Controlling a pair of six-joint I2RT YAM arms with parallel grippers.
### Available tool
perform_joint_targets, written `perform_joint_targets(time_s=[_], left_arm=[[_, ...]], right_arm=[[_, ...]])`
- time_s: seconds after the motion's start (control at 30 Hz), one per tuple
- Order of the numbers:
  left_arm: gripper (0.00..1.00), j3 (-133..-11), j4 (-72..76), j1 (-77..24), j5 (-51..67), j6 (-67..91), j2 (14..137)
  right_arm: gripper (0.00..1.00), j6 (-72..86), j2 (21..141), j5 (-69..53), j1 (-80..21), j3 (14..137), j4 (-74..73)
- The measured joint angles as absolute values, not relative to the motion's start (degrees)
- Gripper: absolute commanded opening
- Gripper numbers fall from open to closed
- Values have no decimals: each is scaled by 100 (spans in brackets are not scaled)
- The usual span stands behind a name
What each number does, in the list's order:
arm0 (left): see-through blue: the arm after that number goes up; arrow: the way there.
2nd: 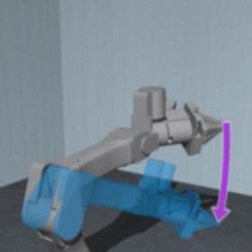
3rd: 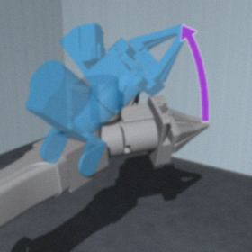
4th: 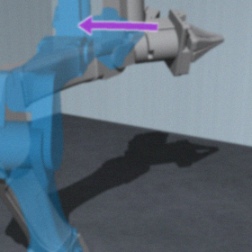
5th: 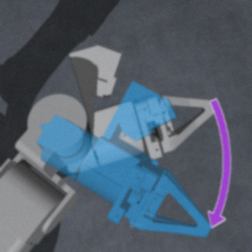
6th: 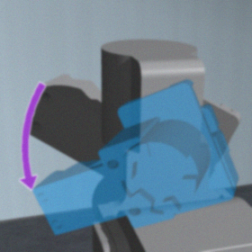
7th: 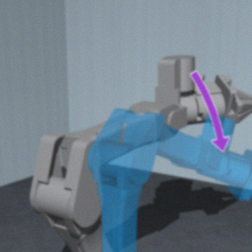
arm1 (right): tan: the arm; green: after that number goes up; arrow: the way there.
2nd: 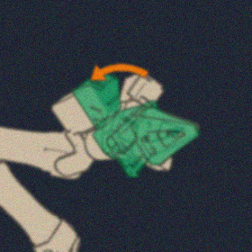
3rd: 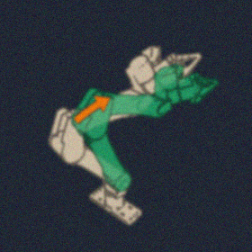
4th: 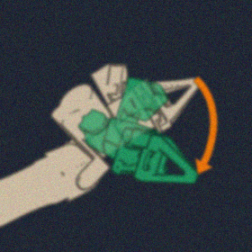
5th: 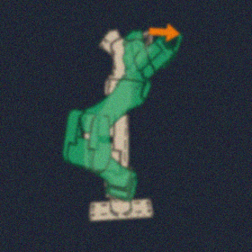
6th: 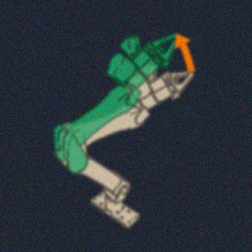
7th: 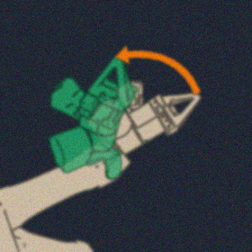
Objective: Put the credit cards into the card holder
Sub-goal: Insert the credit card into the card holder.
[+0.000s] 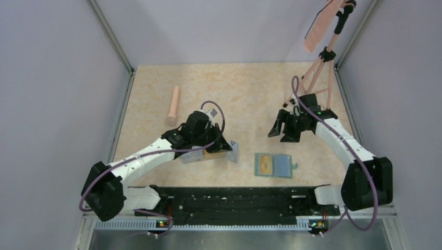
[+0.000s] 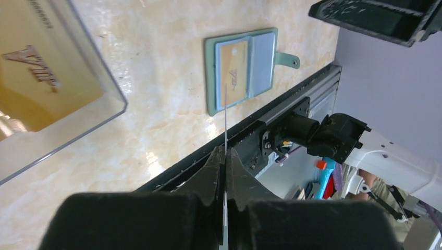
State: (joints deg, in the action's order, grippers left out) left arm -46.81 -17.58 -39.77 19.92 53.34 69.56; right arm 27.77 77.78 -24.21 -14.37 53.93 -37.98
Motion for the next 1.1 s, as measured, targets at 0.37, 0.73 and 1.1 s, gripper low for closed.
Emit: perform_joint_targets(time_s=[0.37, 0.73, 1.1], left_arm=[[0, -5063, -1188, -4768, 2198, 5457, 8178], [0, -5144, -937, -5212, 2206, 5629, 8501], [0, -5142, -760, -5293, 2034, 5839, 8490]], right_arm=[[75, 2661, 6770, -1479, -325, 4904, -4716], [74, 2886, 6858, -1035, 193, 3970, -4753], [73, 2965, 7437, -1850, 193, 3656, -4268]])
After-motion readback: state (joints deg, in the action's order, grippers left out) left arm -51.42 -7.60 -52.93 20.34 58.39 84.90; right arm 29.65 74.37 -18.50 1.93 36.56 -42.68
